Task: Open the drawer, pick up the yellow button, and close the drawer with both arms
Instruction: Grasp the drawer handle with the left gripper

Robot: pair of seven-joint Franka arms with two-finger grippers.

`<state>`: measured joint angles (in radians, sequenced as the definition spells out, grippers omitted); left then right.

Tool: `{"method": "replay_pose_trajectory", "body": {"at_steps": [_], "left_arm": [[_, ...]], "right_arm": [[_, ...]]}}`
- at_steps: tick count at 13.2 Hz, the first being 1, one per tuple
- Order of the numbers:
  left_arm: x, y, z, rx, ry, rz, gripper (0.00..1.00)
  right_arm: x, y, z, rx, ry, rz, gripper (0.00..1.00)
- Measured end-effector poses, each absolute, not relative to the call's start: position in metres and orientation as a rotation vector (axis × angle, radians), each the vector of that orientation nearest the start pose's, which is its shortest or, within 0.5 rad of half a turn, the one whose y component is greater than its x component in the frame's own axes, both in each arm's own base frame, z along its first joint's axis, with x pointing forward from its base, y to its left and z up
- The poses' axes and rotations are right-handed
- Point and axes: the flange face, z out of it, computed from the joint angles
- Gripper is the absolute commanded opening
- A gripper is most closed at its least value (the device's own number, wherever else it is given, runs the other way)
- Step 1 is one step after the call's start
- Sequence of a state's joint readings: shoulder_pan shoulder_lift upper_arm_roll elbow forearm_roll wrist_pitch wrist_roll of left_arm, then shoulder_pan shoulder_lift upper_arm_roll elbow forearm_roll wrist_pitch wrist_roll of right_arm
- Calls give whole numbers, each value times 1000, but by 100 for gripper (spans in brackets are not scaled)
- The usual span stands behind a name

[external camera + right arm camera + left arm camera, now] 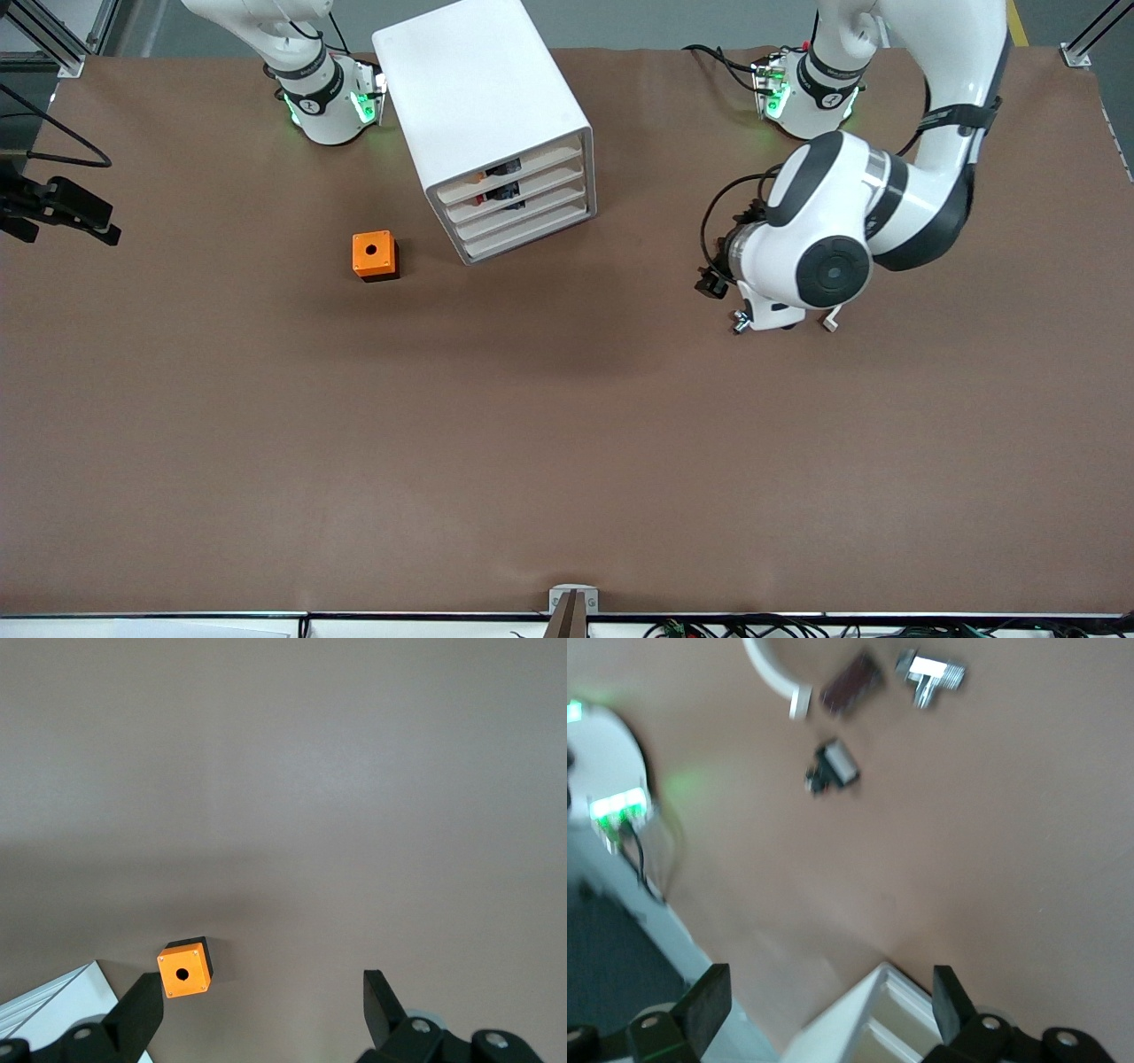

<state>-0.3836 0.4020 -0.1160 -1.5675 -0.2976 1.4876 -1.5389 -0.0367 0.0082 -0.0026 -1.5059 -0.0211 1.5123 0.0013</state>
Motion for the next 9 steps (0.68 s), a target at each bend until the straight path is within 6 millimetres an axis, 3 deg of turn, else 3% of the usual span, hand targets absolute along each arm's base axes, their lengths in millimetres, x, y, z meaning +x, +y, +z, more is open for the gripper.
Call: {"method": "replay_pose_trajectory", "body": {"at_steps": [4,6,9], "left_arm": [[499,-382,351,-2071,-1673,923,99],[486,-413,336,-1863,-1778,984,93],[482,-442,310,-1460,-1931,1103,91]], "right_arm": [[551,-24,645,-3162,66,3,100],[551,-24,645,-3162,67,3,100],[551,-24,645,-3162,68,4,100]]}}
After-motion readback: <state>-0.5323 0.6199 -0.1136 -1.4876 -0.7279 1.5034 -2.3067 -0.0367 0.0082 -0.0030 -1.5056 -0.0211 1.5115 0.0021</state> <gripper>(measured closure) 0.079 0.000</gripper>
